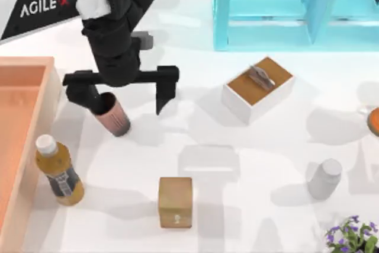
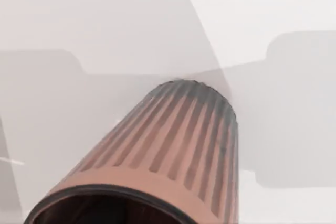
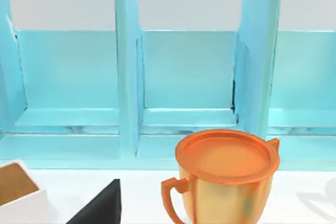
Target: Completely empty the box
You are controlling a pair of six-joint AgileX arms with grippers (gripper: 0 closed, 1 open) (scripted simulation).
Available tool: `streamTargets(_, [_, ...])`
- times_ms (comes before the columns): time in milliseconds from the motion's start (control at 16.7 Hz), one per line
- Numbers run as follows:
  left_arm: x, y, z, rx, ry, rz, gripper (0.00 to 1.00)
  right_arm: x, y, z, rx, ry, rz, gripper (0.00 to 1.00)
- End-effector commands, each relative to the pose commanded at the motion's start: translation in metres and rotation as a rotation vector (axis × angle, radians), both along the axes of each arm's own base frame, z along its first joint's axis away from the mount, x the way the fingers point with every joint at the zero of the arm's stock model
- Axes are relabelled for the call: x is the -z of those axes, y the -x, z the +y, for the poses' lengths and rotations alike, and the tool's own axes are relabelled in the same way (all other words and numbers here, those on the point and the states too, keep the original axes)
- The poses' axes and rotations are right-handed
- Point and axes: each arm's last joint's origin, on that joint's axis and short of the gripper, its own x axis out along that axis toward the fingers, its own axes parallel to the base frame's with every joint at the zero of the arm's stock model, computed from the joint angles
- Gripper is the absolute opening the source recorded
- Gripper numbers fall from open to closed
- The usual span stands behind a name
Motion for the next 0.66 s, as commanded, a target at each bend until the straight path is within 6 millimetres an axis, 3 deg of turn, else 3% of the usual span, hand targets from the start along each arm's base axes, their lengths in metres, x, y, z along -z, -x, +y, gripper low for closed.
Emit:
streamTargets(480, [-0.082, -0.002, 0.001, -0.010, -0.010, 0.012, 1.00, 0.000, 0.000, 0.000, 0.000, 0.000, 0.000, 1.00])
streamTargets(660, [-0.097, 0.001, 0.002, -0.005, -0.002, -0.001, 1.00, 0.000, 0.000, 0.000, 0.000, 0.000, 0.000, 1.00])
